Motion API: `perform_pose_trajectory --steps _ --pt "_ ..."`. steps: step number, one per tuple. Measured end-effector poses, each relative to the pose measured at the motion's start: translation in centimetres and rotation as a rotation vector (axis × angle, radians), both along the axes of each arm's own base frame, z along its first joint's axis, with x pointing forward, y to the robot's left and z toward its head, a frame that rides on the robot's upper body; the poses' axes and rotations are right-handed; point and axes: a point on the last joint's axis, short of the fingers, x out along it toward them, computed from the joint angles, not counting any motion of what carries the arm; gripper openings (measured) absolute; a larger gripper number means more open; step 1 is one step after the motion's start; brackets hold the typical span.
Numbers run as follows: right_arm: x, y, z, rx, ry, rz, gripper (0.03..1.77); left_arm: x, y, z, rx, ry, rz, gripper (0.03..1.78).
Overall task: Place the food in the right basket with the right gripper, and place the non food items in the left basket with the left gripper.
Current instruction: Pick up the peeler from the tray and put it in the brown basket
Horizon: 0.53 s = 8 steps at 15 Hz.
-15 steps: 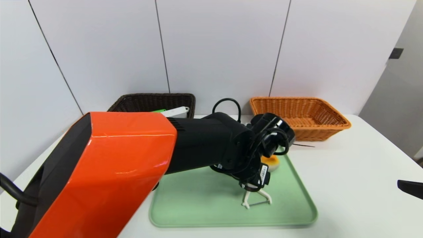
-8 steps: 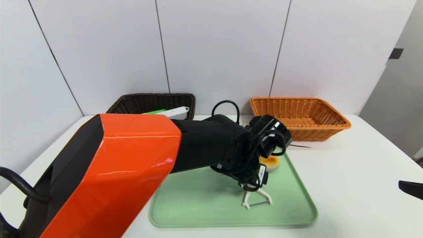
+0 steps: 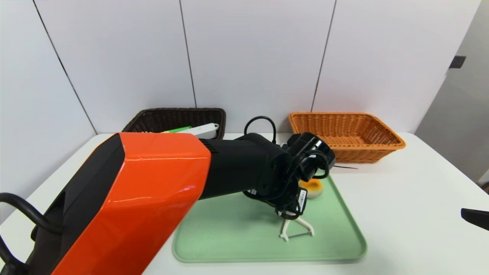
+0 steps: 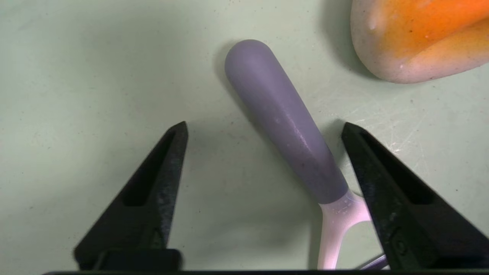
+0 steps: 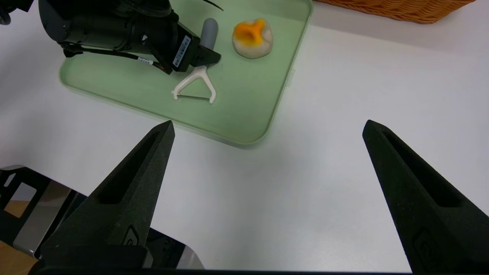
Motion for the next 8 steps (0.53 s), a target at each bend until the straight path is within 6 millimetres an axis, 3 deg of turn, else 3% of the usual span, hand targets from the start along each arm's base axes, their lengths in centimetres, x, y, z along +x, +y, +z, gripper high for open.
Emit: perform_pose_trajectory --steps 3,6,7,8 --pt "0.05 0.02 0.08 0.0 -0.003 0.001 1.7 0.06 0.05 -0.25 0.011 0.007 0.0 1.01" --pt "0.1 0.03 0.15 0.0 -0.004 0.001 1.7 0.04 0.06 -0.35 0.012 0.016 -0.005 0.78" --pt "0.12 0.04 0.16 0.0 -0.004 0.001 1.7 0.04 0.07 -0.35 0.014 0.016 -0.006 0.63" --pt "0.14 0.04 0.19 0.001 -0.005 0.001 1.7 0.03 0.08 -0.35 0.017 0.015 -0.007 0.35"
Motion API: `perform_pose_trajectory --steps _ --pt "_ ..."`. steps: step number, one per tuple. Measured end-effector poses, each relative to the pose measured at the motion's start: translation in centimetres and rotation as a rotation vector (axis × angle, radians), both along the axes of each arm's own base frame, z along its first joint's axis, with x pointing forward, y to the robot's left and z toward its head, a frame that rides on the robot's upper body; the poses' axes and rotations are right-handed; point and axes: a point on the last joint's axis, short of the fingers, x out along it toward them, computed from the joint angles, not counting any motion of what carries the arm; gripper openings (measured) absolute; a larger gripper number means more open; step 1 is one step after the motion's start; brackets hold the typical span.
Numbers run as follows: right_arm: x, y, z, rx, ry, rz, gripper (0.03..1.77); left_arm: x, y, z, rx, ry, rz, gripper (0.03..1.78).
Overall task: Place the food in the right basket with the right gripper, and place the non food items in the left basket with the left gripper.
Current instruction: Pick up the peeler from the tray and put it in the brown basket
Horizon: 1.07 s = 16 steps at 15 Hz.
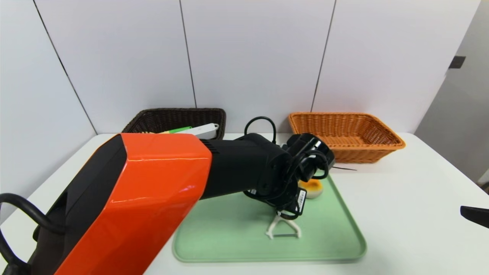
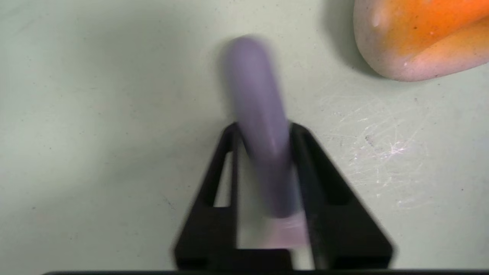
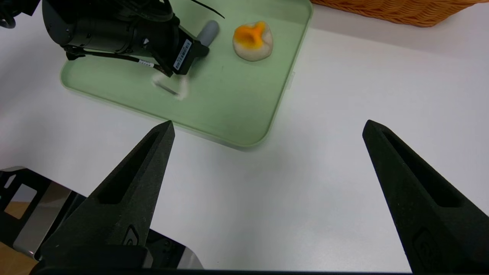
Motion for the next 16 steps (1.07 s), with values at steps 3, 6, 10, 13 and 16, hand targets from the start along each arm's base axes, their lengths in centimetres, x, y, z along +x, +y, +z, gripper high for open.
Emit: perform_pose_trajectory --steps 3,6,10,13,16 --pt "0.0 0.0 0.0 -0.001 0.003 0.001 1.7 0.2 0.4 0.4 0.006 -0.005 0.007 0.34" --pt "0.1 0.0 -0.1 0.0 0.006 0.003 1.7 0.5 1.5 1.7 0.007 -0.022 0.015 0.34" --pt "0.0 0.0 -0.1 0.001 0.004 0.002 1.7 0.5 3.2 5.3 0.004 -0.122 0.033 0.34" --pt "-0.1 0.0 -0.1 0.002 -0.001 0.003 1.7 0.5 5.4 8.7 -0.012 -0.19 0.027 0.34" --pt "-0.2 0.0 0.0 0.003 -0.004 0.002 1.7 -0.2 7.3 11.8 -0.038 -0.244 0.023 0.34"
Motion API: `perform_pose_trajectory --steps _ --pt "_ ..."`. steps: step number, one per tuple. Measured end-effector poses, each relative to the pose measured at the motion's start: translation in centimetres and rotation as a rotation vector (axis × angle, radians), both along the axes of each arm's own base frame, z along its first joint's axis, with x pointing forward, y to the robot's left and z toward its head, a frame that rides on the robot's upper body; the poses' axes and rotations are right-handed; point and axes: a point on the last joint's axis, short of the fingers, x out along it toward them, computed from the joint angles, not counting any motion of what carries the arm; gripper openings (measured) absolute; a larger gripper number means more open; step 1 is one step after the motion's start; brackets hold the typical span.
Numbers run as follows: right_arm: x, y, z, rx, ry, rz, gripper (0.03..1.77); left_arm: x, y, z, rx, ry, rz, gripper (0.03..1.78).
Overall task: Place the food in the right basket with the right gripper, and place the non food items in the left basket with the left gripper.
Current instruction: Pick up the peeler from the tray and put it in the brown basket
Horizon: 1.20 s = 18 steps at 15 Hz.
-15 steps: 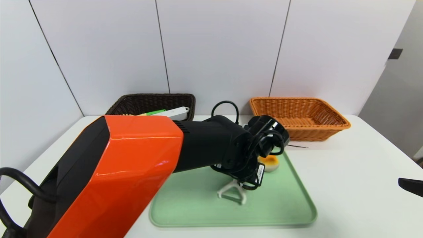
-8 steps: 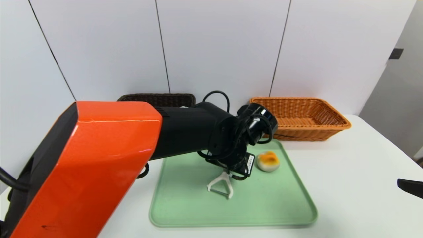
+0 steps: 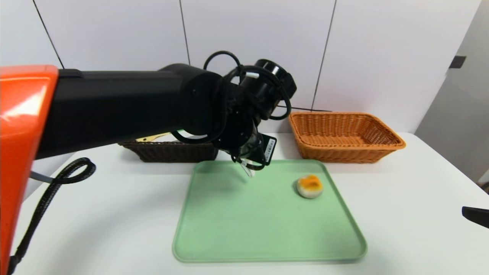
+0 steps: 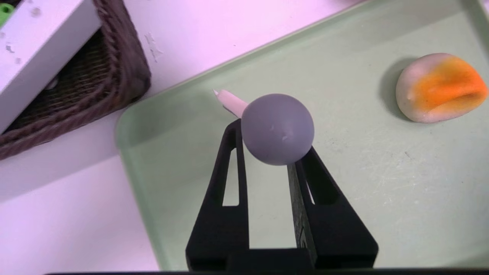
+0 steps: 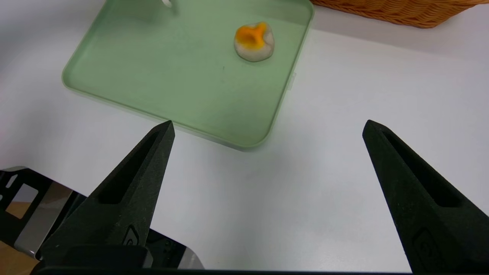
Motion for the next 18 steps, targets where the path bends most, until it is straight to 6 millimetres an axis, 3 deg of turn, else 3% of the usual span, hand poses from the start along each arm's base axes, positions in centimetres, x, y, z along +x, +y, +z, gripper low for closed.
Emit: perform_pose_trajectory --steps 8,13,18 --pt "-0.3 -0.1 0.1 0.004 -0.011 0.001 1.7 -2.5 3.3 5.2 -0.043 -0.1 -0.025 0.34" --pt "-0.5 -0.2 0.1 0.004 -0.015 -0.001 1.7 0.1 8.5 7.5 0.133 -0.23 -0.025 0.34" --pt "-0.5 -0.2 0.1 0.003 -0.016 -0.001 1.7 2.9 14.4 9.0 0.527 -0.338 -0.089 0.34"
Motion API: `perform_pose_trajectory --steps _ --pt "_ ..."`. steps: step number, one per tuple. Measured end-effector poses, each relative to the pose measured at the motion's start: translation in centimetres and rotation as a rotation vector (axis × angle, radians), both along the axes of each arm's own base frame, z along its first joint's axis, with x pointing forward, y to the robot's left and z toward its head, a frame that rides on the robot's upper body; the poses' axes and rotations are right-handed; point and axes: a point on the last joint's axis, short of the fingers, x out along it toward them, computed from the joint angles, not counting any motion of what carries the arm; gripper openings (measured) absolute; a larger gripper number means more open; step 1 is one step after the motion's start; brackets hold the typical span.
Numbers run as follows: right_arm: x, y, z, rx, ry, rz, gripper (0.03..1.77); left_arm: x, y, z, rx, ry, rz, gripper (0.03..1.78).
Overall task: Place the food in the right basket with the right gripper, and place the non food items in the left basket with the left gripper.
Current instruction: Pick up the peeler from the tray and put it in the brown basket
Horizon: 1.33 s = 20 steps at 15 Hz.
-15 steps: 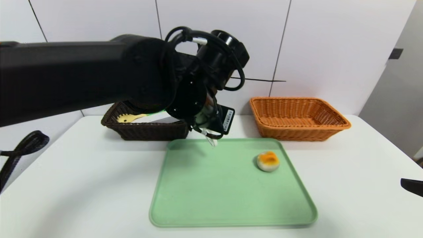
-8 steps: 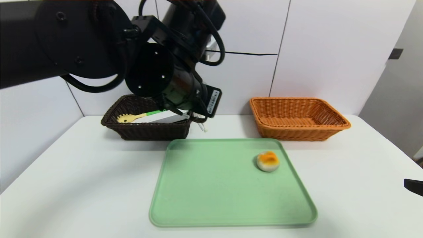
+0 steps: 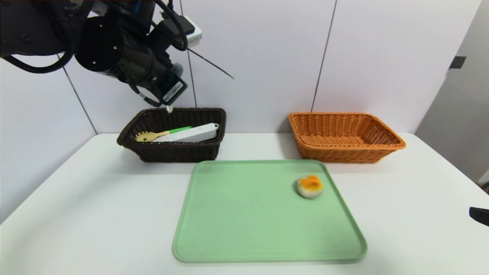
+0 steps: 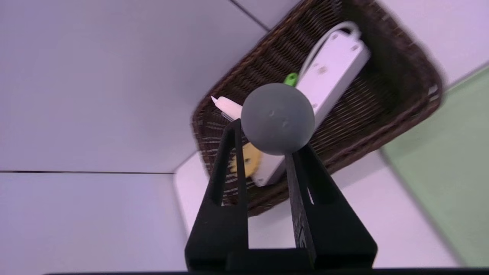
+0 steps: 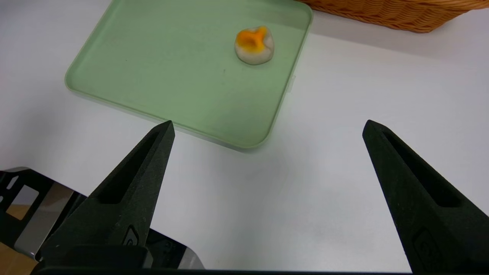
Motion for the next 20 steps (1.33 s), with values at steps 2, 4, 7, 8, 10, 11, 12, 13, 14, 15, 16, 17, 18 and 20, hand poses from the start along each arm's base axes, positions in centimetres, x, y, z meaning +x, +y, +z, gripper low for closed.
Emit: perform_pose_trajectory --steps 2,4,7,8,10,11,12,13,14,15,16,17,18,20 --pt "0.0 0.0 -0.1 -0.001 0.005 0.001 1.7 1.0 1.6 -0.1 0.169 -0.003 -0.016 0.34" --pt "0.0 0.0 -0.2 -0.002 0.01 0.001 1.7 2.6 2.5 -0.9 0.323 0.003 -0.032 0.34" --pt "0.0 0.0 -0.4 -0.007 0.014 -0.003 1.7 5.3 2.7 -2.9 0.473 0.027 -0.05 0.34" --pt "-0.1 0.0 -0.4 -0.007 0.013 -0.003 1.7 6.2 2.4 -3.7 0.503 0.039 -0.049 0.34" --pt "-0.1 -0.1 -0.4 -0.008 0.012 -0.004 1.7 7.6 1.9 -5.5 0.537 0.068 -0.028 0.34" --pt "-0.2 -0.1 -0.4 -0.008 0.01 -0.005 1.7 8.2 1.6 -6.3 0.548 0.086 -0.023 0.34" --pt "-0.2 -0.1 -0.4 -0.007 0.009 -0.005 1.7 8.8 1.3 -7.2 0.556 0.105 -0.024 0.34" --pt "-0.2 -0.1 -0.4 -0.007 0.009 -0.005 1.7 9.2 1.2 -8.0 0.563 0.125 -0.028 0.34" --pt "-0.2 -0.1 -0.4 -0.007 0.009 -0.005 1.7 9.6 1.0 -8.7 0.57 0.143 -0.034 0.34" --pt "-0.2 -0.1 -0.4 -0.007 0.009 -0.005 1.7 9.9 0.9 -9.3 0.574 0.158 -0.036 0.34" --pt "-0.2 -0.1 -0.4 -0.007 0.009 -0.005 1.7 10.1 0.8 -9.7 0.576 0.165 -0.034 0.34" --pt "-0.2 -0.1 -0.4 -0.007 0.009 -0.005 1.7 10.3 0.7 -10.0 0.571 0.169 -0.031 0.5" --pt "-0.2 -0.1 -0.4 -0.008 0.01 -0.005 1.7 10.4 0.7 -10.1 0.559 0.168 -0.024 0.66" --pt "-0.2 -0.1 -0.4 -0.007 0.01 -0.005 1.7 10.3 0.7 -10.0 0.555 0.165 -0.02 0.9"
